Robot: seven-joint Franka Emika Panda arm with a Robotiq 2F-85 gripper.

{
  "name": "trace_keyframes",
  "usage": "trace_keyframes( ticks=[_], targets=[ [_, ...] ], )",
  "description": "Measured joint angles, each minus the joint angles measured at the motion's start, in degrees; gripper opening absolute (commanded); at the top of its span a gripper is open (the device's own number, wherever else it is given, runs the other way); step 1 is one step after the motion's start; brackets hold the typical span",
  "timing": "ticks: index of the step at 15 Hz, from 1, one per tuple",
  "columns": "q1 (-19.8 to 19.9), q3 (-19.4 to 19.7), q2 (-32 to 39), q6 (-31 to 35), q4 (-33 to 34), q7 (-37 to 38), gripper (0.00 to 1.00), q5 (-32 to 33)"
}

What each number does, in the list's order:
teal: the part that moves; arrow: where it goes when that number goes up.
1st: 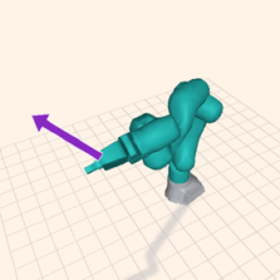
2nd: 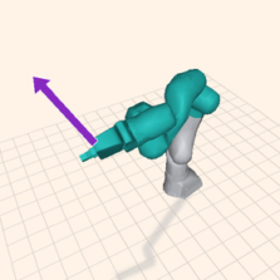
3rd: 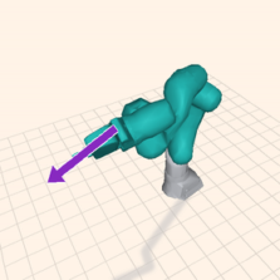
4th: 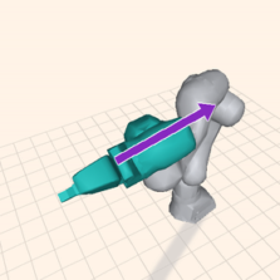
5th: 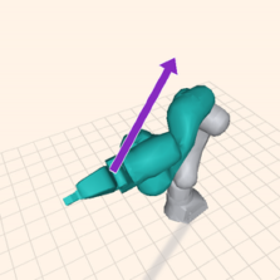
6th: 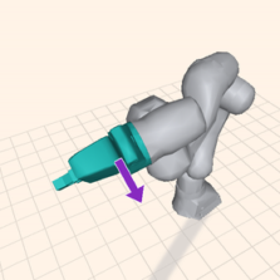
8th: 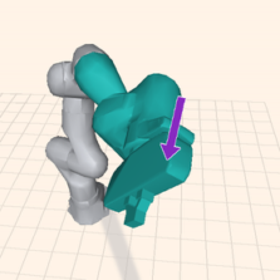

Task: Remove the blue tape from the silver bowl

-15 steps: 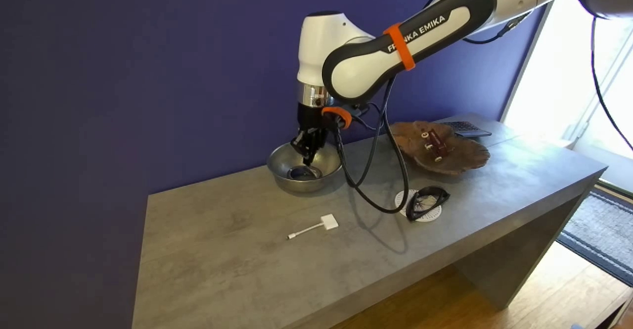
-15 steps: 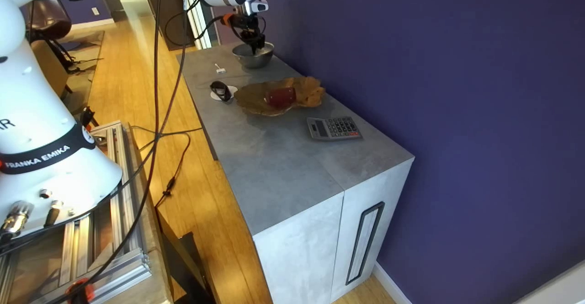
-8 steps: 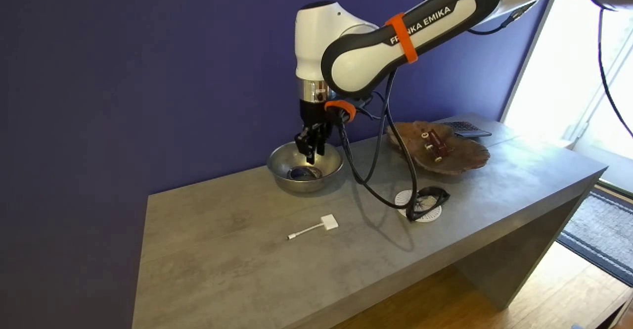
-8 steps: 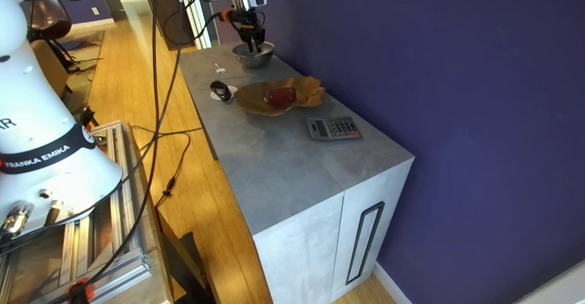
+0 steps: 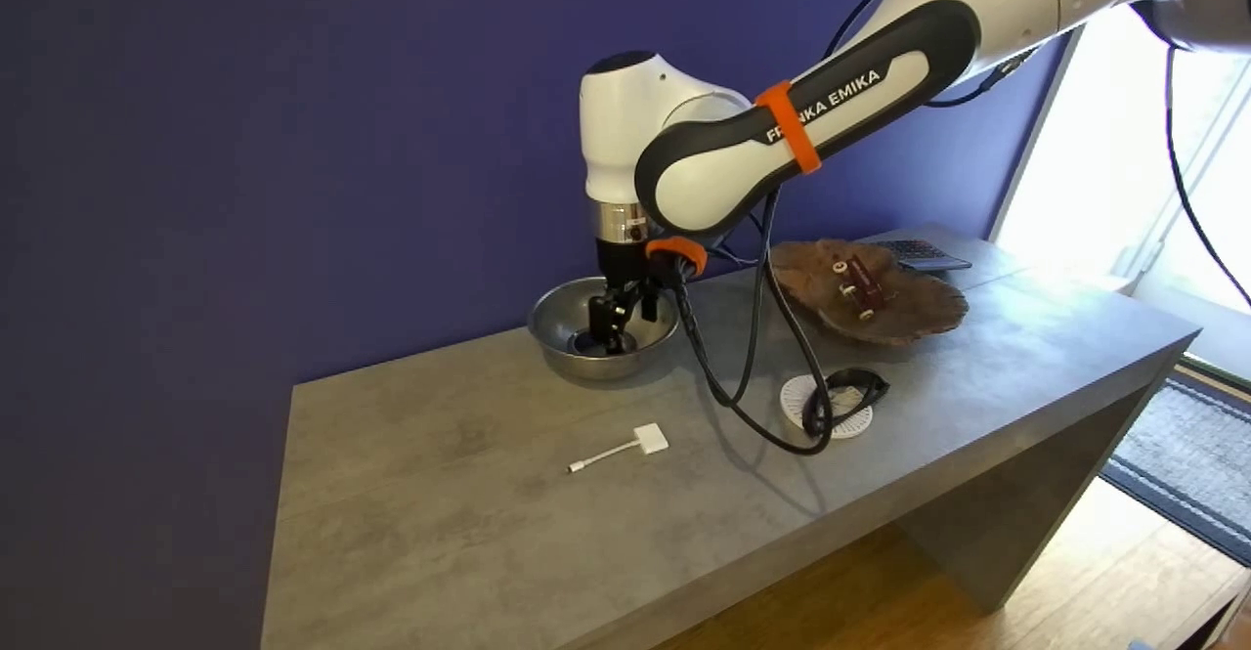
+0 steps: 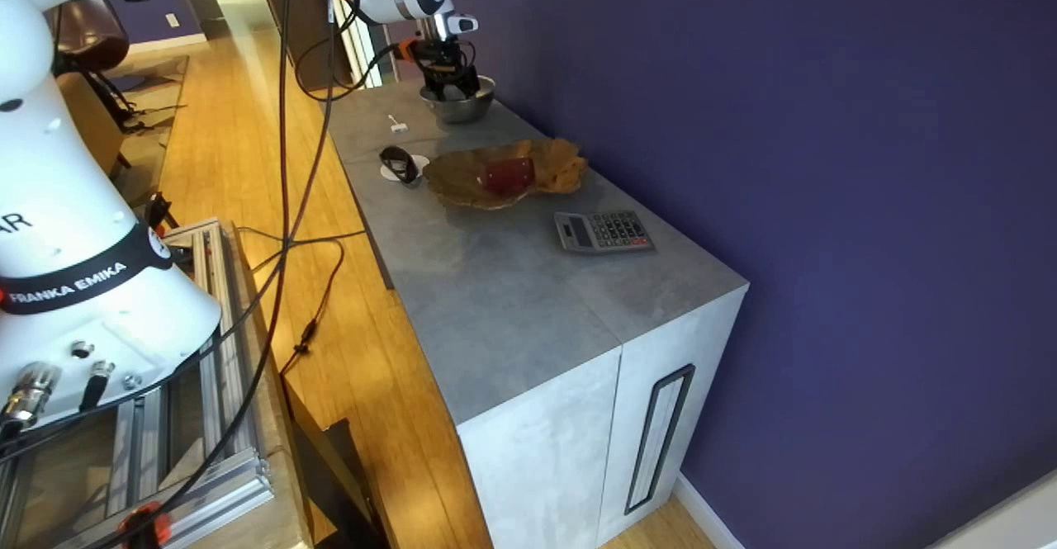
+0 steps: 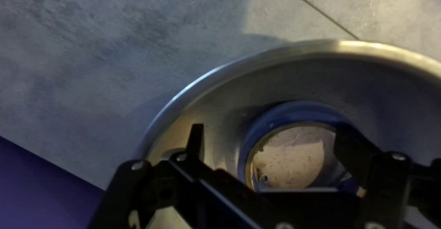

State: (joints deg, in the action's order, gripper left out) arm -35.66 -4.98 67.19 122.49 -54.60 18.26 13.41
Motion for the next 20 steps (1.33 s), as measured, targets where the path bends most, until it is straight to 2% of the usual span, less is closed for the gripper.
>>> trace_keyframes(
  ticks=[8, 10, 12, 13, 15, 20],
  targets=[
    [0.0, -0.2, 4.4, -0.8, 6.6, -2.8, 0.13, -0.8],
    [0.1, -0.4, 5.1, -0.8, 7.3, -3.2, 0.02, -0.8],
    [0.3, -0.8, 5.3, -0.8, 7.9, -3.7, 0.00, -0.9],
    [0.4, -1.1, 5.3, -0.9, 8.2, -3.9, 0.04, -0.9],
    [0.9, -1.8, 4.7, -0.8, 8.6, -4.3, 0.04, -1.0],
    [2.7, -3.4, -0.9, -1.0, 7.9, -4.8, 0.03, -1.0]
  ],
)
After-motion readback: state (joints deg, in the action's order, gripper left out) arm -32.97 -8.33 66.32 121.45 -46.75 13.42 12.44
